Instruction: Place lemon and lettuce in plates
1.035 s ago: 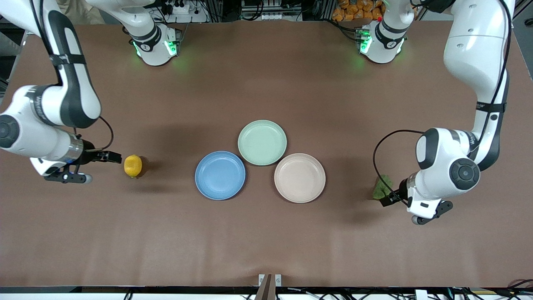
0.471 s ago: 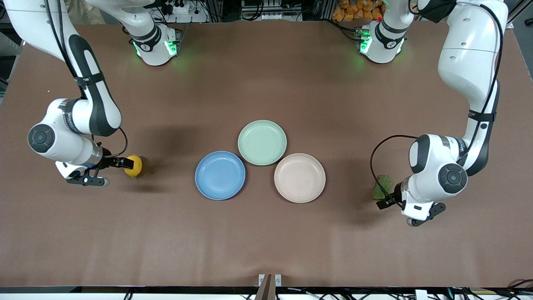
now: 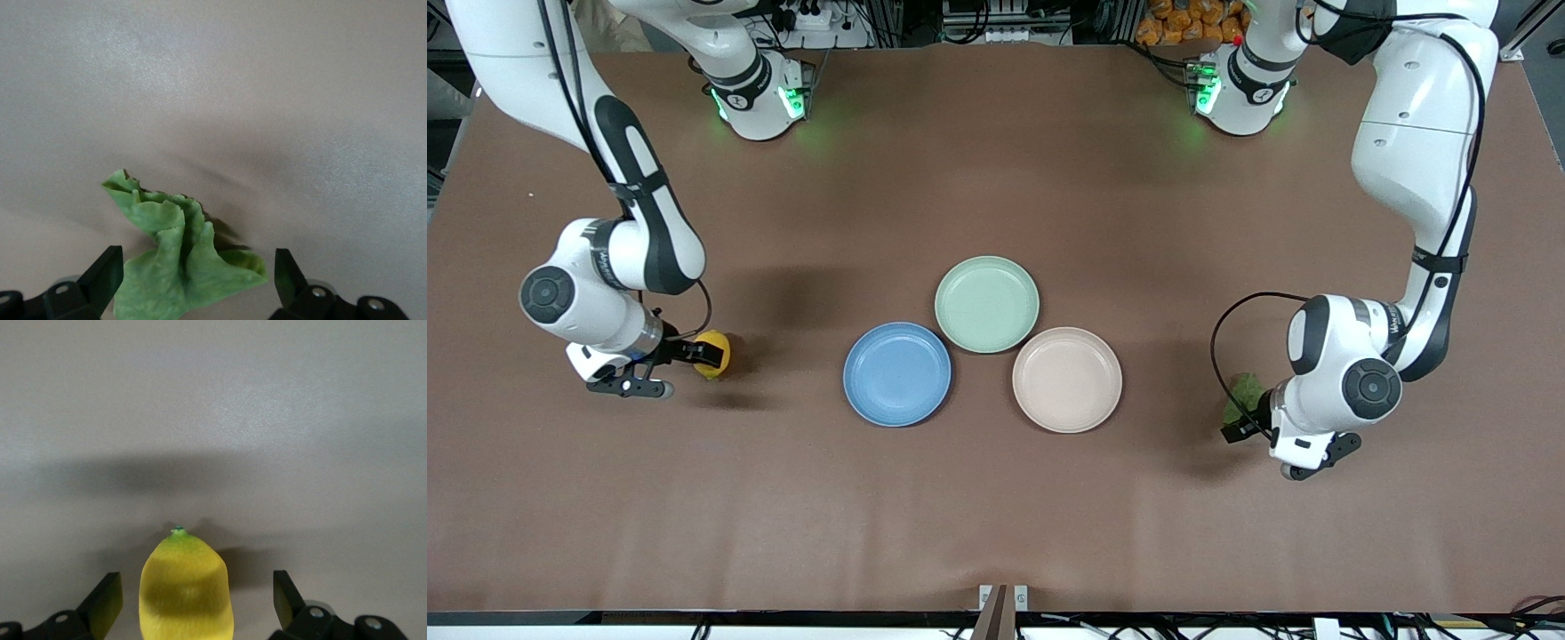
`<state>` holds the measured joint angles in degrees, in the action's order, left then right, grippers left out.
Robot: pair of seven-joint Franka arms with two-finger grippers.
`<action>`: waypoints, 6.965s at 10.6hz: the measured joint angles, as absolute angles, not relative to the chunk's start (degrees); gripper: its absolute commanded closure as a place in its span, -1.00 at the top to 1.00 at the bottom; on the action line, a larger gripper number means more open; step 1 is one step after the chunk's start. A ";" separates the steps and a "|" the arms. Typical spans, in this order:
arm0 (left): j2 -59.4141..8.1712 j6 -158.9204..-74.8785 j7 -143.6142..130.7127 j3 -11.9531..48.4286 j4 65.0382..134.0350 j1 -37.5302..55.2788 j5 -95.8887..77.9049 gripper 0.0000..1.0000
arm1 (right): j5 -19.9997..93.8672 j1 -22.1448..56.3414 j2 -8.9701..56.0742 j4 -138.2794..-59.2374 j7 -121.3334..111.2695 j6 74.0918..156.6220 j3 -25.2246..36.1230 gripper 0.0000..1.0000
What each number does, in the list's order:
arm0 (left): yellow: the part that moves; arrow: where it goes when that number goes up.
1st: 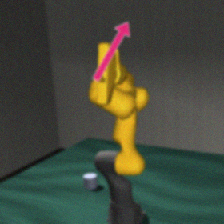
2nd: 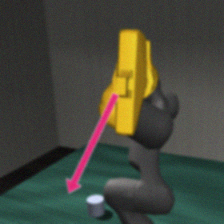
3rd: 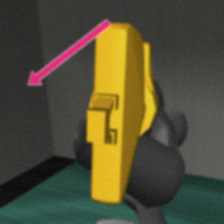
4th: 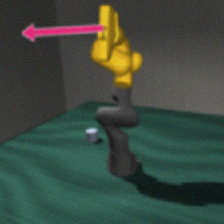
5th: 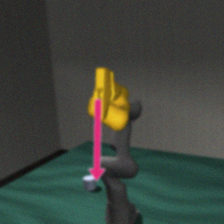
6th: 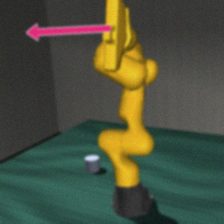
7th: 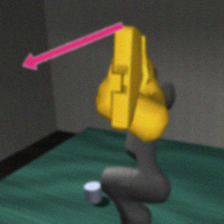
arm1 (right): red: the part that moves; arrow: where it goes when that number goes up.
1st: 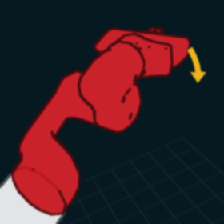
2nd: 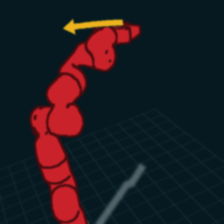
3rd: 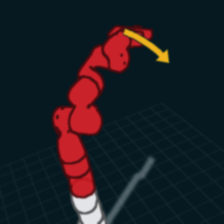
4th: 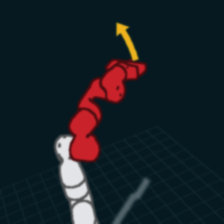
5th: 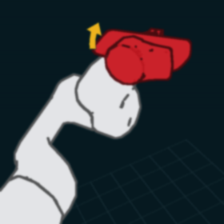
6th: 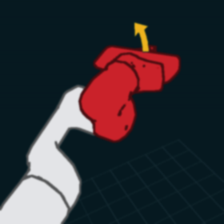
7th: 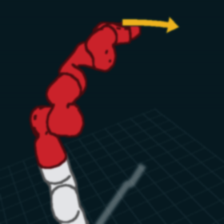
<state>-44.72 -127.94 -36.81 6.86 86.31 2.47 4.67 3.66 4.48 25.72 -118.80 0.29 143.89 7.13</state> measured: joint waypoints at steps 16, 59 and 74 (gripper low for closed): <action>-46.17 -128.54 -36.90 6.82 87.13 3.12 5.50 -1.00 | 3.68 5.25 28.31 -119.04 0.44 143.78 6.92 -0.65; -37.61 -127.74 -51.55 15.31 84.27 11.97 7.83 1.00 | 6.53 31.10 40.79 -83.71 27.54 122.37 7.68 1.00; -5.54 -107.25 -19.66 13.18 106.80 0.92 5.09 1.00 | 1.16 19.15 31.84 -80.16 6.27 101.18 13.52 1.00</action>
